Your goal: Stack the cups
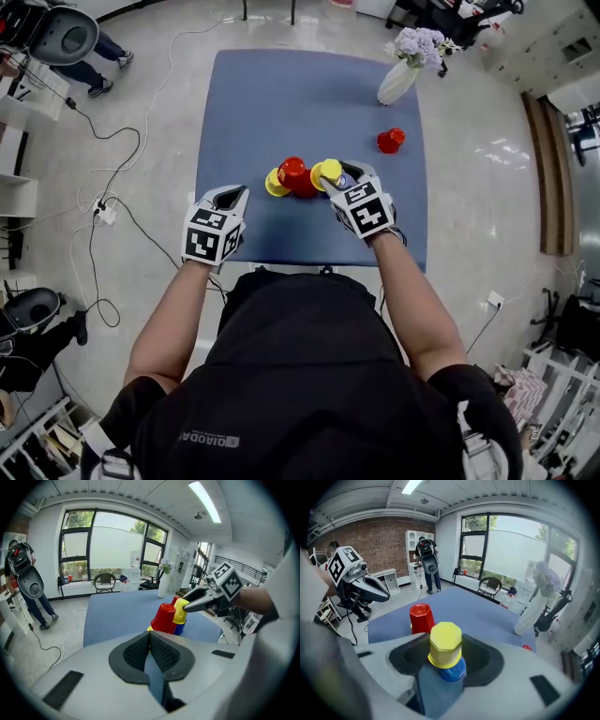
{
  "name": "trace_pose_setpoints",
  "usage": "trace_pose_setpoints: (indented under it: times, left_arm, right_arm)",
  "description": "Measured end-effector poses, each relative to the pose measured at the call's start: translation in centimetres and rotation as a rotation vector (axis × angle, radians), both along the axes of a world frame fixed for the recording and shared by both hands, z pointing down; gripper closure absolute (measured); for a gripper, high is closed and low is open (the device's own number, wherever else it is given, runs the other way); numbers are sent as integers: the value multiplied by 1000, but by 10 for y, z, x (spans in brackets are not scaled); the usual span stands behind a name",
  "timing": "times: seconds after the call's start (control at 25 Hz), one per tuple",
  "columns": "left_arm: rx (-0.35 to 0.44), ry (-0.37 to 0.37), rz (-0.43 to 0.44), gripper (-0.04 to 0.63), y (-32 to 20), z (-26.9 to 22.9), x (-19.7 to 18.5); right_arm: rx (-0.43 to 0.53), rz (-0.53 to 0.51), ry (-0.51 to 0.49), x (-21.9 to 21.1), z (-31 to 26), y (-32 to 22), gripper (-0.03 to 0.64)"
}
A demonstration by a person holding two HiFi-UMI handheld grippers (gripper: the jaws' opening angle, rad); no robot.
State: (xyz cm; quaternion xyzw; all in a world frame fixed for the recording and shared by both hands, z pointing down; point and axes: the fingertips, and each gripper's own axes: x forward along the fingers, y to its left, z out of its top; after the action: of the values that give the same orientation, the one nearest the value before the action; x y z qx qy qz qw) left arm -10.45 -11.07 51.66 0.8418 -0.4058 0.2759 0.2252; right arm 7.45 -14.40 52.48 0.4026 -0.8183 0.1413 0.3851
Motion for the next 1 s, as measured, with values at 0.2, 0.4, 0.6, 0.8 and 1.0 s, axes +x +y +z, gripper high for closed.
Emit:
trace_pose_setpoints:
  times: [0.2, 0.4, 0.6, 0.8, 1.0]
  left_arm:
    - [-4, 4, -1, 591, -2, 1, 1]
    - [-9, 5, 1, 591, -2, 3, 1]
    - [-14, 3, -3, 592, -1, 5, -1]
    - [-17, 1, -4, 592, 0, 5, -3]
    - [-17, 0, -3, 592, 0, 6, -2]
  right_arm:
    - [-6, -7, 0, -2, 3, -1, 410]
    - [-16, -12, 0, -5, 5, 1, 410]
    - [-17, -14, -3, -7, 6, 1, 410]
    - [-22, -12, -3, -7, 5, 1, 408]
    - [-22, -13, 7, -4, 5, 4, 400]
